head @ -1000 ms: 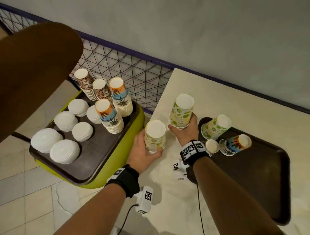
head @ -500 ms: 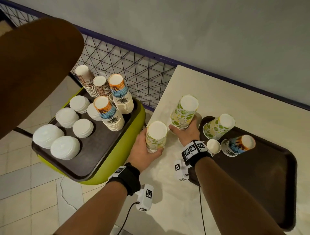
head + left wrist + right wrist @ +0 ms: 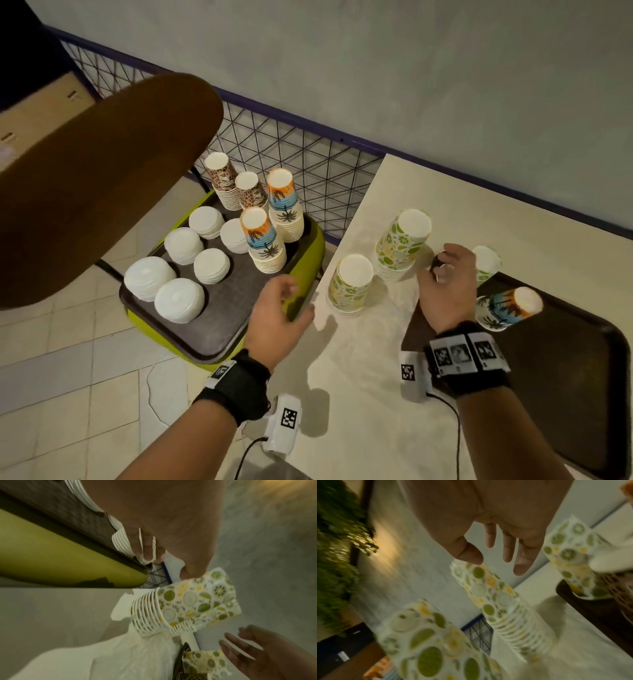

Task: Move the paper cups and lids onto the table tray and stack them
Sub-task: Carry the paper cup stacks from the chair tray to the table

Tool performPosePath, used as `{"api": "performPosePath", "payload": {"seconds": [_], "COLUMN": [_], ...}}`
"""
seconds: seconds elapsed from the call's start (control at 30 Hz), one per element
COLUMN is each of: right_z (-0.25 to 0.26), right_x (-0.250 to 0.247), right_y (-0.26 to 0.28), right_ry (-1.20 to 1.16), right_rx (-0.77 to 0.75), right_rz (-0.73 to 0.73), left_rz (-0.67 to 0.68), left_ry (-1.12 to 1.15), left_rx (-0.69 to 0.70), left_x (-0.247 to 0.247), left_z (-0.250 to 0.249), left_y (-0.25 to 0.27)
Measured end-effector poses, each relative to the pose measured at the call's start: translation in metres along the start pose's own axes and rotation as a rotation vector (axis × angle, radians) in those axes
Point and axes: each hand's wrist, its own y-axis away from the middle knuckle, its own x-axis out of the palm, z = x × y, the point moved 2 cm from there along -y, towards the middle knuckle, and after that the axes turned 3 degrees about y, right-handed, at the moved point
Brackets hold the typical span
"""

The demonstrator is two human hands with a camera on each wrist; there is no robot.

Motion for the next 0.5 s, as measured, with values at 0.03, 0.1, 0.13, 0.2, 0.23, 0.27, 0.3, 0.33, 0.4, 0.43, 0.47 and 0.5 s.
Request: {"api": "performPosePath", "payload": {"seconds": [0.03, 0.1, 0.13, 0.2, 0.23, 0.27, 0.3, 0.33, 0.4, 0.43, 0.47, 0.5], "right_z": [0.013, 0.044, 0.061, 0.091, 0.103, 0.116, 0.127, 0.137, 0.148, 0.151, 0.153, 0.153], "right_x": [-0.007, -0.015, -0.015, -0.002, 0.008, 0.020, 0.033, 0.047, 0.077, 0.091, 0.104, 0.116], "right_y": [0.009, 0.033, 0.046, 0.068, 0.077, 0.086, 0.092, 0.097, 0.100, 0.097, 0.093, 0.087], "right_ry": [0.010, 0.010, -0.018, -0.074, -0.086, -0.097, -0.102, -0.094, -0.063, -0.055, -0.057, -0.067], "right_rx": [-0.067, -0.268, -0.357, -0.429, -0.433, -0.436, -0.446, -0.458, -0.441, -0.403, -0.356, -0.311], "right_rz": [-0.054, -0.129, -0.129, -0.029, 0.047, 0.130, 0.204, 0.264, 0.362, 0.398, 0.420, 0.423], "left_rz": [-0.081, -0.212, -0.265, -0.343, -0.359, -0.358, -0.347, -0.331, -0.294, -0.272, -0.242, -0.211], "left_ry": [0.019, 0.080, 0.111, 0.111, 0.092, 0.071, 0.047, 0.024, -0.007, -0.024, -0.036, -0.052], "left_rx": [0.000, -0.018, -0.021, -0.016, -0.022, -0.031, -0.044, -0.054, -0.062, -0.061, -0.052, -0.046], "left_x": [-0.012, -0.035, -0.044, -0.060, -0.065, -0.069, -0.070, -0.071, -0.070, -0.068, -0.066, -0.063], "left_z": [0.001, 0.002, 0.004, 0.005, 0.006, 0.006, 0.007, 0.007, 0.013, 0.017, 0.021, 0.027], "left_y": [0.000, -0.007, -0.014, -0.031, -0.041, -0.052, -0.063, -0.074, -0.096, -0.107, -0.116, -0.123]}}
